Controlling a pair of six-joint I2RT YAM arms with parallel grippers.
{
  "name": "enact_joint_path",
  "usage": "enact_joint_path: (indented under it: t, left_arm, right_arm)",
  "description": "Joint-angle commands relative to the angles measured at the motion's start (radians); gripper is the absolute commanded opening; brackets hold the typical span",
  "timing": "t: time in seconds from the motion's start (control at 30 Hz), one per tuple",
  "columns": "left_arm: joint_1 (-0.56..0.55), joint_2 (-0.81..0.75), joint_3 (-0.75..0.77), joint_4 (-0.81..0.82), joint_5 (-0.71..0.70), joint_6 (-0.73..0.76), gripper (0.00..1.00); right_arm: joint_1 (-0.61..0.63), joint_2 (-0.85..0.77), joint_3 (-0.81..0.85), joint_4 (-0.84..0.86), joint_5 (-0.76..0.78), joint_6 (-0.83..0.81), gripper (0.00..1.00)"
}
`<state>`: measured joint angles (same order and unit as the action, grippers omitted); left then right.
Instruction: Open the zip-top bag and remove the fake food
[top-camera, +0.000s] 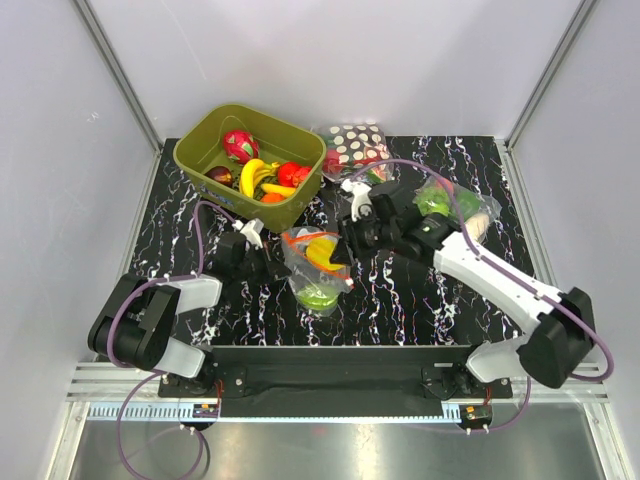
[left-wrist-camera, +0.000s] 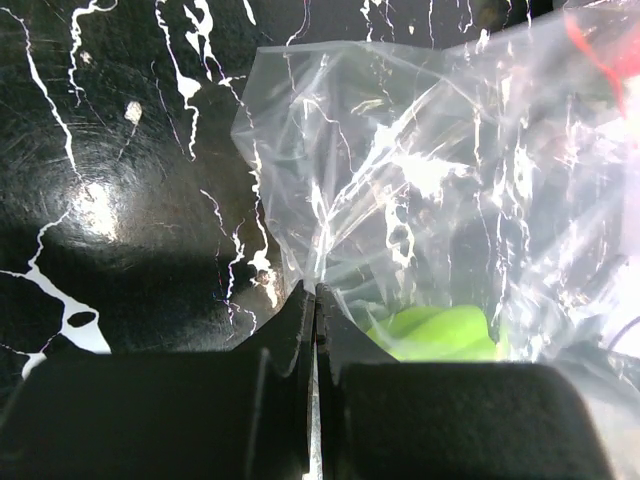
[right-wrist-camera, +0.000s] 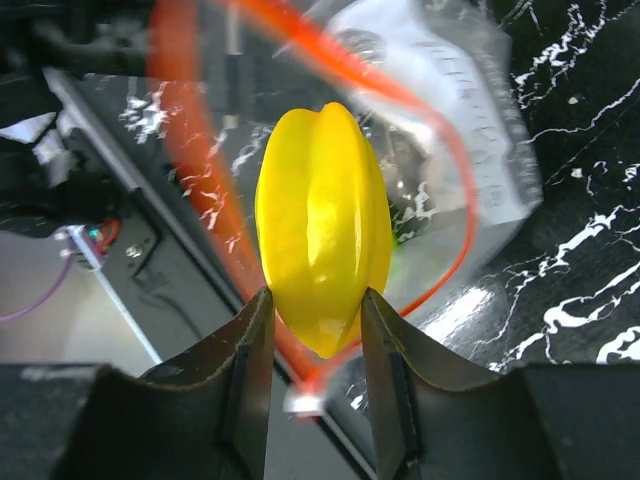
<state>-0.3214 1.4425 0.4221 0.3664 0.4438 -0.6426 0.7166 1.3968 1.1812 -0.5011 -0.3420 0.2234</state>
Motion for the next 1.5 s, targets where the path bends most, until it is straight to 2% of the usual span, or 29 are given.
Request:
enact_joint_path:
  t: [0.0,0.13,0.23,0.33,0.47,0.53,0.83,1.03,1.17,1.27,1.33,1.4,1.47]
  left_arm:
    - [0.004,-0.016,0.032,0.028,-0.01,0.026,0.0]
    - [0.004,-0.013,0.043,0.026,-0.005,0.031,0.0]
    - [0.004,-0.014,0.043,0.025,-0.001,0.032,0.0]
    - [0.002,-0.013,0.041,0.028,0.001,0.035,0.0]
    - [0.004,-0.01,0.035,0.029,0.016,0.035,0.0]
    - [0.002,-0.016,0.035,0.026,0.024,0.035,0.0]
    - [0.002,-0.057,0.041,-0.003,0.029,0.041,0.0]
    - [-0.001,-0.088,0.037,-0.014,0.026,0.031,0.0]
    - [-0.01,-0.117,0.023,-0.023,0.018,0.026,0.0]
    - [-0.021,-0.126,0.012,-0.02,0.009,0.015,0.0]
    - [-0.025,-0.128,0.003,-0.014,0.004,0.008,0.0]
    - [-0.028,-0.126,0.0,-0.009,0.001,0.003,0.0]
    - [-0.03,-0.125,0.001,-0.007,-0.002,0.003,0.0]
  right_arm:
    - [-0.031,-0.067,0.017,-0.056,-0.118,-0.002,0.25]
    - [-0.037,-0.067,0.032,-0.186,-0.152,-0.048,0.24]
    - [-0.039,-0.09,0.055,-0.209,-0.114,-0.061,0.24]
    - [-0.051,-0.105,0.084,-0.171,-0.057,-0.052,0.24]
    - [-0.062,-0.07,0.107,0.001,-0.048,-0.018,0.23]
    - [-0.066,-0.042,0.161,0.024,-0.04,-0.024,0.22]
    - [-0.12,0.224,0.484,0.119,-0.103,-0.094,0.22]
    - [-0.131,0.595,0.793,0.162,-0.106,-0.131,0.23]
    - [-0.132,0.789,1.035,0.133,-0.043,-0.13,0.29]
    - [-0.135,0.886,1.144,0.104,-0.029,-0.136,0.55]
    - [-0.138,0.91,1.169,0.098,-0.035,-0.134,0.71]
    - [-0.14,0.901,1.149,0.122,-0.04,-0.134,0.77]
    - [-0.138,0.861,1.093,0.166,-0.029,-0.134,0.79]
